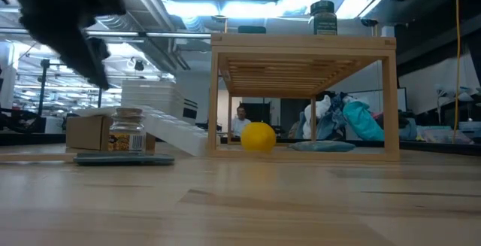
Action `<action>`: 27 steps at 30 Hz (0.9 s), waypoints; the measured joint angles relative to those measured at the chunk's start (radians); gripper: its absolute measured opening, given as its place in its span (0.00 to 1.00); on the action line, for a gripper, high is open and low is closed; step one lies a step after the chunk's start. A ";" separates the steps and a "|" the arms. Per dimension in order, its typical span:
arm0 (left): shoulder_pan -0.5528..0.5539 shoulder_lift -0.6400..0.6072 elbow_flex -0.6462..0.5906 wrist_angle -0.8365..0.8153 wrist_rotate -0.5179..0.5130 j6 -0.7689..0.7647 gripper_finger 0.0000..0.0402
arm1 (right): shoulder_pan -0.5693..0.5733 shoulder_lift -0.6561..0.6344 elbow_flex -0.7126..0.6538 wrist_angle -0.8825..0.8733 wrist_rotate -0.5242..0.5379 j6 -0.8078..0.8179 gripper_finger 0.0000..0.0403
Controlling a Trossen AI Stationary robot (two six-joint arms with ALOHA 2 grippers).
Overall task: Shelf spices
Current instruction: Put the brown seasoning bottle on the shelf
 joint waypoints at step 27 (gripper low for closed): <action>-0.118 0.254 -0.122 0.286 -0.242 -0.072 0.45 | 0.387 0.171 0.000 -0.008 0.397 -0.054 0.89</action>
